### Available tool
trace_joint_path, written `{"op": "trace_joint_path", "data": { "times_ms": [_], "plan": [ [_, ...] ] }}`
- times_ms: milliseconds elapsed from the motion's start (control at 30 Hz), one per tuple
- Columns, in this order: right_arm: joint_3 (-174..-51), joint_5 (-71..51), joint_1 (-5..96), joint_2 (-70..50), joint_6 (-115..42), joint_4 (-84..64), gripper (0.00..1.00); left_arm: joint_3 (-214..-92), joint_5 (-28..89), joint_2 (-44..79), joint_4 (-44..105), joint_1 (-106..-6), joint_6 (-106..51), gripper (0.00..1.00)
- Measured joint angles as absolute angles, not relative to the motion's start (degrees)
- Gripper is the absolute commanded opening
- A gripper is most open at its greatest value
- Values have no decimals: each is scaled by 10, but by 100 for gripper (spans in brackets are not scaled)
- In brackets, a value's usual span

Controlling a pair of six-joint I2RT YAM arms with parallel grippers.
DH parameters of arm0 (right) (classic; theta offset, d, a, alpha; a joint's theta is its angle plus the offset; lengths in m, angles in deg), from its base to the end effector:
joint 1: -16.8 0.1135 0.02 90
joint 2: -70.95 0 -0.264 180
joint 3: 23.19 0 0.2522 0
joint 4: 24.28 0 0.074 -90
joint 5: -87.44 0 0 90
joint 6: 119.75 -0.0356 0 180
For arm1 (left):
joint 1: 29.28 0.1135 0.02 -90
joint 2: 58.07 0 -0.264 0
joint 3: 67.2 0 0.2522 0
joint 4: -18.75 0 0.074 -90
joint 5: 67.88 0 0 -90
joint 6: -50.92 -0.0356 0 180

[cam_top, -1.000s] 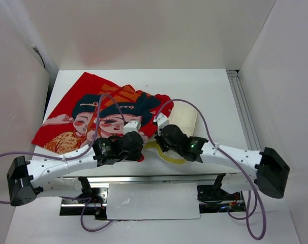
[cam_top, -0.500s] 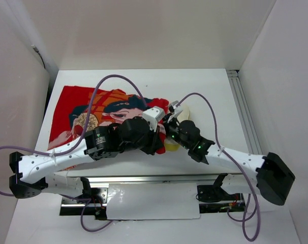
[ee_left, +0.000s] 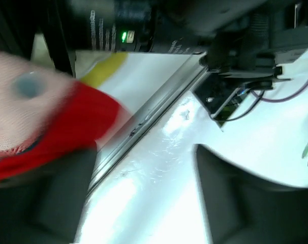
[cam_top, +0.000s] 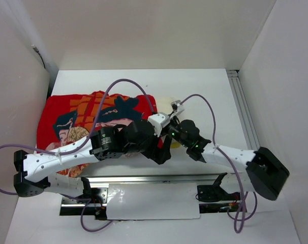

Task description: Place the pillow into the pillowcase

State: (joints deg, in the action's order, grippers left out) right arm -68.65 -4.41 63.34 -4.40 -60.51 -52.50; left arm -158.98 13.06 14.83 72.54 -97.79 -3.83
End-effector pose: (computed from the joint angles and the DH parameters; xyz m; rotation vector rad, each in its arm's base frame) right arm 0.1927 0.2051 0.2400 -0.2609 1.6874 1.0572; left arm 0.1043 -0.2497 0.3850 0.5674 2.2319 -0.8316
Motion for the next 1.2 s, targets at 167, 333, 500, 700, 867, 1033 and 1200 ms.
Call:
{"op": "trace_joint_path", "data": {
  "times_ms": [167, 333, 500, 700, 867, 1033, 1200],
  "plan": [
    [-684, 85, 611, 81, -639, -399, 99, -1604, 112, 149, 732, -989, -25, 100],
    [-684, 174, 575, 145, -676, -260, 99, -1665, 82, 152, 749, -952, -13, 100],
    [-688, 217, 528, 148, -684, -166, 99, -1722, 57, 223, 749, -812, -14, 100],
    [-750, 211, 441, 78, -671, -116, 99, -1881, 65, 464, 780, -700, -34, 98],
    [-786, 159, 388, 24, -660, -122, 97, -1971, 75, 610, 808, -672, -61, 97],
    [-835, 90, 358, -64, -645, -131, 99, -1941, 92, 614, 824, -666, -81, 97],
    [-857, 26, 355, -142, -639, -165, 100, -1872, 109, 588, 818, -664, -108, 37]
  ]
}}
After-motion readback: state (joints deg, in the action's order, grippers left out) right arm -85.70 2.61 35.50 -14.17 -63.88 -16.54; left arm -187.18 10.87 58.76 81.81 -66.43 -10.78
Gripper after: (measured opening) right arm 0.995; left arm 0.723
